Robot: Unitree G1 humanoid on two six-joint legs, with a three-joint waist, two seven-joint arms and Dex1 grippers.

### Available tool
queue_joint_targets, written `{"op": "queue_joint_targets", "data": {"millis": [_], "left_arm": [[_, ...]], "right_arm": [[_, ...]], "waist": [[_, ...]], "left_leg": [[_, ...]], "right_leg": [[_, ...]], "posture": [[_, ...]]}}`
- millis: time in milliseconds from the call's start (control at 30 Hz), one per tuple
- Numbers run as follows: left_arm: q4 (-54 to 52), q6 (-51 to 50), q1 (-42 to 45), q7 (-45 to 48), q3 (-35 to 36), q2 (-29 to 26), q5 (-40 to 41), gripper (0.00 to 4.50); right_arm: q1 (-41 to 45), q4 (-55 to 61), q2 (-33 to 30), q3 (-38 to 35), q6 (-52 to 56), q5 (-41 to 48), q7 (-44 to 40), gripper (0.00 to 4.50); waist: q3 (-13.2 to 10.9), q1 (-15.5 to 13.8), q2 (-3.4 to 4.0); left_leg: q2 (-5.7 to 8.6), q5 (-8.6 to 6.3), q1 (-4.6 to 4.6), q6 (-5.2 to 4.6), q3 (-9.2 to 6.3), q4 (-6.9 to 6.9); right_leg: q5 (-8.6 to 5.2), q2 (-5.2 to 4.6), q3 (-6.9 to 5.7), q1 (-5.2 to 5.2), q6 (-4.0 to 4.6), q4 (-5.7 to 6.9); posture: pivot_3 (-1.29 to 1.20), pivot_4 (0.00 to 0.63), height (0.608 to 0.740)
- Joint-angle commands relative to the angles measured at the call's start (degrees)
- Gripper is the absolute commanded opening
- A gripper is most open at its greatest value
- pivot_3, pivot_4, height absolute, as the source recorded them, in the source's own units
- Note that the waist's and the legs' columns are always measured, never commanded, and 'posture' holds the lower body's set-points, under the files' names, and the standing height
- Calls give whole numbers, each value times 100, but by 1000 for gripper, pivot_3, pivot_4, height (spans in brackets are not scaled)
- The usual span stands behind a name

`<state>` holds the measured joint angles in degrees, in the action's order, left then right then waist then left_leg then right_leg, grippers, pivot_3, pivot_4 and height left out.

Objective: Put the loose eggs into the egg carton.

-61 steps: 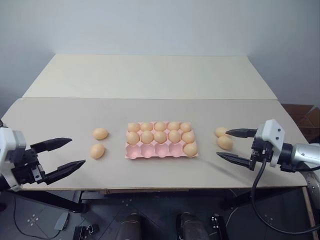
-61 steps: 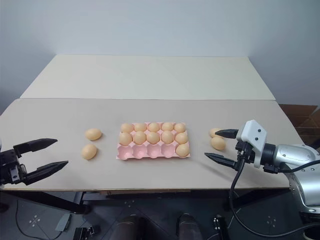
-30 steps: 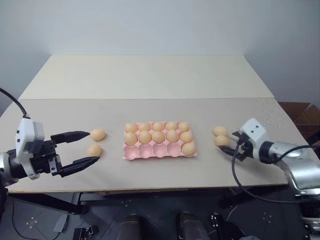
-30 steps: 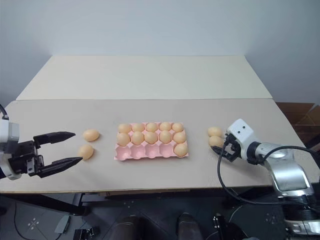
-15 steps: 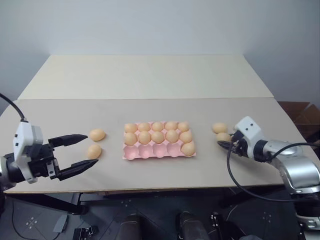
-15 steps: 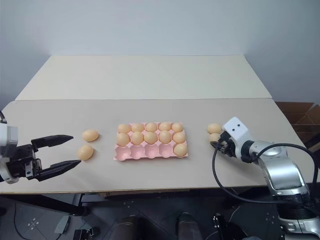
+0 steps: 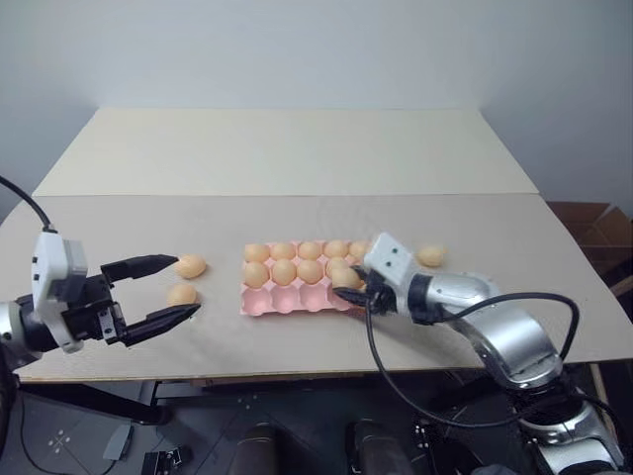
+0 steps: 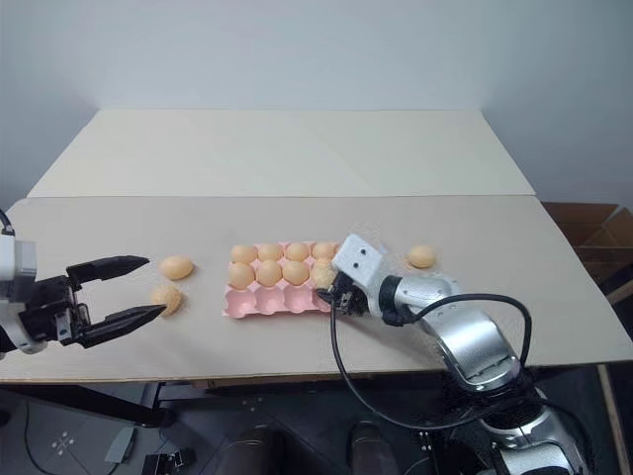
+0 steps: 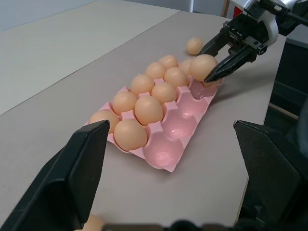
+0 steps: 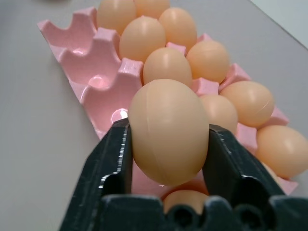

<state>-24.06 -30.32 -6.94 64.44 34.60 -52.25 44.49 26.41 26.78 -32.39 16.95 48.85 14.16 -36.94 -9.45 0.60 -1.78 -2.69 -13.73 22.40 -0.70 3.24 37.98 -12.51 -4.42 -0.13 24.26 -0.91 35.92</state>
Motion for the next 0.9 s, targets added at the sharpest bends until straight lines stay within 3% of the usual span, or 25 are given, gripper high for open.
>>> {"op": "queue_joint_targets", "data": {"millis": [33, 133, 167, 367, 667, 900], "left_arm": [[-70, 119, 27, 27, 74, -47, 6, 4500], [-51, 128, 29, 30, 84, -44, -3, 4500], [-34, 135, 39, 21, 86, -36, -9, 4500], [102, 133, 106, -8, 110, 33, 49, 4500], [308, 158, 233, 176, 96, -34, 77, 4500], [484, 207, 316, 288, 18, -52, -16, 4500]], "right_arm": [[114, 86, 14, 98, -101, -127, 17, 3343], [164, 188, 63, 17, -51, -91, 28, 4392], [179, 236, 53, -74, -31, -52, 16, 4482], [-37, 489, -453, -1105, -146, 428, -397, 4482], [-1591, -243, -1659, -3243, -1616, 1024, -1945, 4482], [-2254, -1381, -1921, -3732, -2573, 955, -2500, 4482]], "waist": [[0, 8, 0], [0, 9, 0], [0, 9, 0], [0, -23, 0], [1, -73, -3], [1, -30, -3]], "left_leg": [[0, 0, 0, 0, 1, 0], [-4, 0, -2, 0, 1, 0], [-5, 0, -3, 0, 1, 0], [-5, 0, -5, 0, 1, 0], [-5, -4, -3, 0, 5, -1], [-8, -3, -19, 0, 11, -1]], "right_leg": [[0, 0, 0, 0, 0, -1], [0, 4, 0, 1, 0, 2], [0, 5, 0, 1, 1, 4], [-1, 4, -1, 0, 2, 5], [-3, 4, -1, -4, -3, -9], [-21, 11, 12, -10, -23, 0]], "posture": [[0, 150, 740], [0, 150, 740], [0, 150, 740], [0, 150, 740], [0, 150, 740], [0, 150, 740]]}}
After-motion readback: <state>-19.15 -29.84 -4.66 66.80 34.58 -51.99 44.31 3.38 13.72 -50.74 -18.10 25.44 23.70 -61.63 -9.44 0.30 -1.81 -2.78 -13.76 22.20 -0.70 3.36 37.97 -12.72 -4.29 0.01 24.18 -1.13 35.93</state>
